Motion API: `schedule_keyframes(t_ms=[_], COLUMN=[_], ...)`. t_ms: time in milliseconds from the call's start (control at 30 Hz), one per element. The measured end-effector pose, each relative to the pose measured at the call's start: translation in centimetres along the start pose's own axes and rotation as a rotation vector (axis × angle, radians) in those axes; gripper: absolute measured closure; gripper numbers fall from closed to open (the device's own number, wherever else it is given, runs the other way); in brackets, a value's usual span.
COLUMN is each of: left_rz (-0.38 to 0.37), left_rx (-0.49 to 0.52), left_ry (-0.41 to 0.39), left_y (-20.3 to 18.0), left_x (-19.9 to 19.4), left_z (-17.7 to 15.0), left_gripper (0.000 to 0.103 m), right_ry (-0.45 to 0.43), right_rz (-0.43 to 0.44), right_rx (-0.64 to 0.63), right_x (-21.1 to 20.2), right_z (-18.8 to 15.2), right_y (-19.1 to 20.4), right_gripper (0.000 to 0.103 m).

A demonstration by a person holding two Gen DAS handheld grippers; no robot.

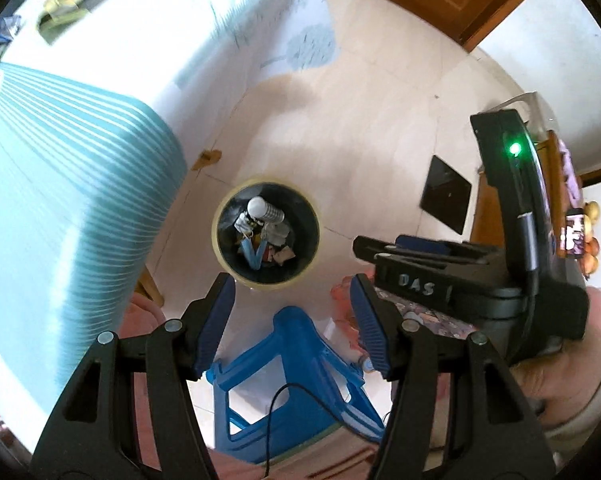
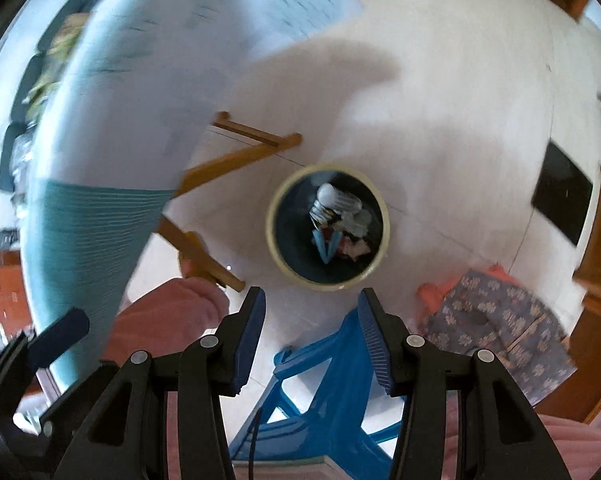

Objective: Collect trash
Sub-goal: 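Swing both tools up from the bin back over the table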

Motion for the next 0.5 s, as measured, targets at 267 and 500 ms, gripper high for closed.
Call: schedule_keyframes(t_ms=[267,500], left_rz=[0.012,0.090], left_rx=[-0.058,-0.187], left_ry=[-0.097,-0.209], left_y=[6.6,16.4], left_x=[-9.0,-16.1], left_z=[-0.2,0.0], left_gripper=[0.046,0.039], right_ry=[-0.133,-0.227], right_rz=[0.019,0.079], right_rx=[-0.153,-0.290], right_x=[-9.1,-14.7], right_z=[2.4,5.3], right_y=[7.5,17.6], right_gripper=[0.054,0.054])
Point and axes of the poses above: each gripper's, at about its wrist camera, not at the fingertips, and x roughly the way its jaws point, y to its left, z to its top, the point moved 6 cm from there along x, roughly the way its jaws point, and after that the axes turned 6 degrees about x, right-handed, at the moved point
